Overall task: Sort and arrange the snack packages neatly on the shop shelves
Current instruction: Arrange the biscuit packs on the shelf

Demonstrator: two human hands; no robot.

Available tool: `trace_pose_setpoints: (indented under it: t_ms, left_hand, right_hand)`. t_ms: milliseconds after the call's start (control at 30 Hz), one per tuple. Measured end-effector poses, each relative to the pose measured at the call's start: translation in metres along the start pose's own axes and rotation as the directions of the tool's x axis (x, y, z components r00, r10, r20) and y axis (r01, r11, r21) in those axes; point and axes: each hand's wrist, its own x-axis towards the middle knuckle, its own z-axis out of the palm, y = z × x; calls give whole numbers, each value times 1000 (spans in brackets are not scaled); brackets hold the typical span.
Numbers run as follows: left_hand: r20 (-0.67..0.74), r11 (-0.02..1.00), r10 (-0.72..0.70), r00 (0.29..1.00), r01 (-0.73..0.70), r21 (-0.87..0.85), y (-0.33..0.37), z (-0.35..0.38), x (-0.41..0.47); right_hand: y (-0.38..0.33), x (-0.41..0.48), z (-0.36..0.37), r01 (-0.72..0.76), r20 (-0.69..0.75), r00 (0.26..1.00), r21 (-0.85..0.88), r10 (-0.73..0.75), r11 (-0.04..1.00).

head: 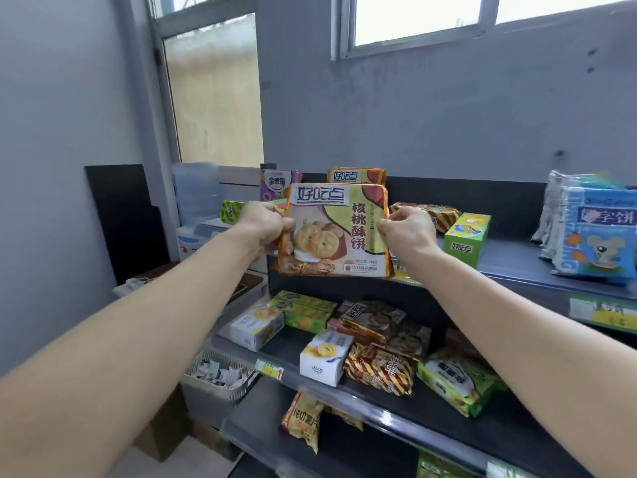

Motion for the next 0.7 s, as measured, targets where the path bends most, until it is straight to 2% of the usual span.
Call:
trace_pose_setpoints:
  t_ms: [333,500,700]
  left_hand:
    - [69,977,167,984,-155,-143,-10,19,137]
    - [130,958,253,959,-229,-174,4,28,200]
    - [140,955,271,952,-248,-163,10,56,258]
  right_hand:
    - [-3,82,54,-16,-167,986,-31,10,999]
    - [-15,125,74,-24,-311,950,-83,-3,996]
    - [-11,170,86,-58,-405,914,-70,25,996]
